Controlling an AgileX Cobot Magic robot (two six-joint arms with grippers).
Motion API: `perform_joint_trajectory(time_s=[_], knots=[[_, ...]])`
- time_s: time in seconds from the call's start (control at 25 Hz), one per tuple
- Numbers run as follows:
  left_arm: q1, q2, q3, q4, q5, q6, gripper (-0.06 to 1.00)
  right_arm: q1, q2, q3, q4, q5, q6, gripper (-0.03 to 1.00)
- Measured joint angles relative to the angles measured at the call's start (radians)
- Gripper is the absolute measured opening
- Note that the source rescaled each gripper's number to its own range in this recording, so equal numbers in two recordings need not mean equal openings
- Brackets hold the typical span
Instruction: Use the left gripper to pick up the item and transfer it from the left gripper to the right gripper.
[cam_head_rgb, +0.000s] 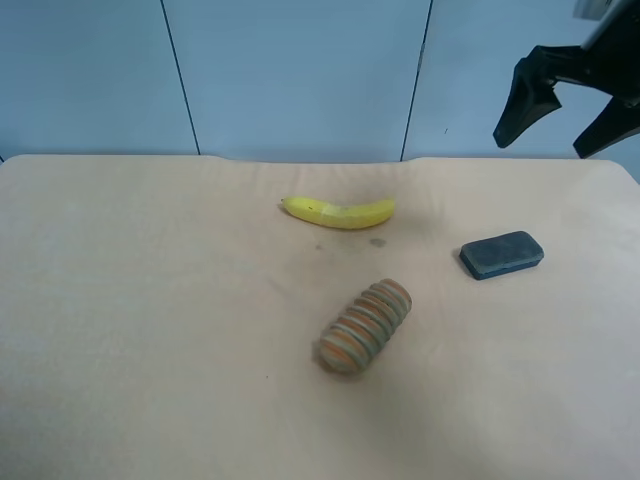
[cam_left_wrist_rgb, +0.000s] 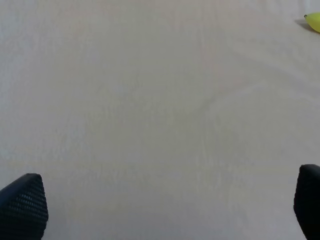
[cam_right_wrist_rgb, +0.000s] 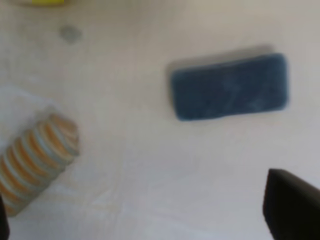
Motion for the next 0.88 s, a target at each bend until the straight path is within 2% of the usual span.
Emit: perform_joint_trajectory(time_s=[0.2, 0.4, 0.68, 0.88], knots=[[0.000, 0.000, 0.000, 0.000, 0.000, 0.000, 1.00, 0.004, -0.109, -0.002, -0.083, 0.005, 0.066, 1.00], [0.000, 0.000, 0.000, 0.000, 0.000, 0.000, 1.00, 0.055, -0.236, 0.022, -0.142, 0.005, 0.112, 1.00], [0.000, 0.000, 0.000, 0.000, 0.000, 0.000, 1.00, 0.146, -0.428, 0.275, -0.146, 0.006, 0.156, 1.00], [0.002, 0.000, 0.000, 0.000, 0.000, 0.000, 1.00, 0.174, -0.614, 0.464, -0.147, 0.015, 0.181, 1.00]])
